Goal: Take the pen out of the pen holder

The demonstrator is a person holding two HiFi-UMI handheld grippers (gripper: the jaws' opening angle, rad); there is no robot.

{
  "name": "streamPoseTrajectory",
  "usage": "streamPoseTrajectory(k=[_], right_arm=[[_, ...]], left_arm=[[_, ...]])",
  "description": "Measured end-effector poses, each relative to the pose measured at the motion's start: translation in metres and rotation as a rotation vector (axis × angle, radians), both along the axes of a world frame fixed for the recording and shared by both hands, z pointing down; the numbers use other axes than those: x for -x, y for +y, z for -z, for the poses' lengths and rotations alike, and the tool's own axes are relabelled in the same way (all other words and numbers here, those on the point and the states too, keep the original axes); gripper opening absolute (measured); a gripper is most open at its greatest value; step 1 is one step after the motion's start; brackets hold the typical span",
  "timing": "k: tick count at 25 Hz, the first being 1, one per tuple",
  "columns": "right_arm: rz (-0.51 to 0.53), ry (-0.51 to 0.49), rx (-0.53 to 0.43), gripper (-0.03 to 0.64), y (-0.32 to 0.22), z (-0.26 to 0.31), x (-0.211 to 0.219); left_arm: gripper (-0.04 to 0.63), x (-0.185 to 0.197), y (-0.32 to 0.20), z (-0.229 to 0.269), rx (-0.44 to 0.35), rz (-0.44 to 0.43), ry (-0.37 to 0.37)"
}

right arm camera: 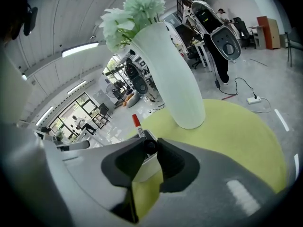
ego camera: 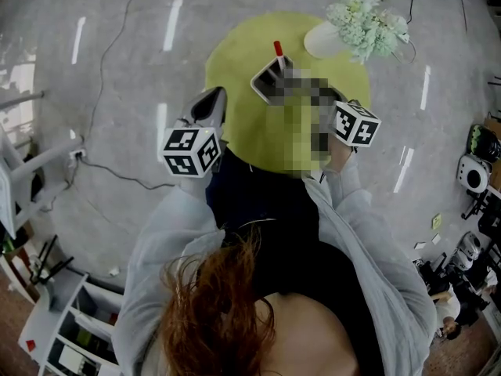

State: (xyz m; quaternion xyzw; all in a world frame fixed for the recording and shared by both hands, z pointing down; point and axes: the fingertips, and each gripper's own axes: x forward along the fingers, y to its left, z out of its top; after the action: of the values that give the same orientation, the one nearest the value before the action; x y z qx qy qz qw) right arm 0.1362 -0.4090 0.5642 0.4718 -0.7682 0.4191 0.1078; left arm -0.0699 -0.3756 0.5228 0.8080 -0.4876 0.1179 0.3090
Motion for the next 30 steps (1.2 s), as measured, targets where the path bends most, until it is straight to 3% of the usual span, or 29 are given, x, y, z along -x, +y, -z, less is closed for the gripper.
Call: streamPoseTrajectory(k=[7, 19, 30], right_arm=[[0.017, 0.032, -0.057, 0.078, 0.004, 0.016, -0.006], [0.017, -0.009, -0.184, 0.078, 0.019, 0.061, -0.012], [0.082, -0.004, -0.404, 0.078, 0.036, 0.143, -0.006]], left_arm=[[0.014, -0.005, 0.006, 0.011, -0.035, 0.008, -0.008], [0.014, -0.009, 0.021, 0.043, -0.122, 0.035, -0.027], [0.014, -0.028, 0.029, 0.096, -0.263, -0.01, -0.036]])
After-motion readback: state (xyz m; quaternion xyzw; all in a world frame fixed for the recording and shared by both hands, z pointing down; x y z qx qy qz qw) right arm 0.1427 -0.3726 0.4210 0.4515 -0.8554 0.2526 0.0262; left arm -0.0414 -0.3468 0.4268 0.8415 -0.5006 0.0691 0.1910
